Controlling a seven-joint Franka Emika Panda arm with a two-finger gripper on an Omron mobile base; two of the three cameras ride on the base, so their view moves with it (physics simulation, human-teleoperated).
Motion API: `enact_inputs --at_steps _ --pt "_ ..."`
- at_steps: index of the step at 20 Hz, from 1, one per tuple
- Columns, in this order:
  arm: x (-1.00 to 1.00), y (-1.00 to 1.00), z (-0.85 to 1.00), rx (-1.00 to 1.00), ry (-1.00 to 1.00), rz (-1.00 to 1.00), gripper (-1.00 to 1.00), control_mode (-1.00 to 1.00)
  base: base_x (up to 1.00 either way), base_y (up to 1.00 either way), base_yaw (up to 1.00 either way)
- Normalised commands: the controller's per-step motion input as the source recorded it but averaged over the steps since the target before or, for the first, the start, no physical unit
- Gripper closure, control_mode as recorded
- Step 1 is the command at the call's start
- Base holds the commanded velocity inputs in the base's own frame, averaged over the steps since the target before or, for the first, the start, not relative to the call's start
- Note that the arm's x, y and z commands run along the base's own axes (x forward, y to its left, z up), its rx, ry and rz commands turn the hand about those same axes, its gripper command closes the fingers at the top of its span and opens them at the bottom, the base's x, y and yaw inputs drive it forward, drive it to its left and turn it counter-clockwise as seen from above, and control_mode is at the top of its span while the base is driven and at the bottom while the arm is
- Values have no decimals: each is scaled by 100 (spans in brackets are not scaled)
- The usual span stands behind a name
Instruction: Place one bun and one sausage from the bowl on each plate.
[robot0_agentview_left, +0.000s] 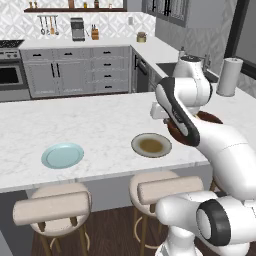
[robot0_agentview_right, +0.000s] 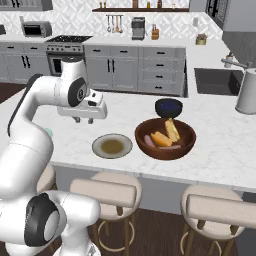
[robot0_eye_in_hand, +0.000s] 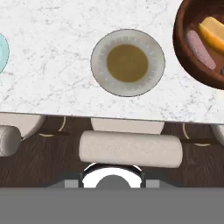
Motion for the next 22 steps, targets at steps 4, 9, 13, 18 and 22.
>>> enact_inputs --at_steps 4,9,13,18,22 --pt "2 -68 -1 0 1 -8 -100 -100 0 0 0" --pt "40 -100 0 -1 13 -12 -100 -100 0 0 0" --pt "68 -100 -8 -8 25 -14 -100 -100 0 0 0" --pt "70 -100 -50 -10 24 -5 -100 -100 0 0 0" --pt "62 -100 -87 -2 12 29 -100 -100 0 0 0"
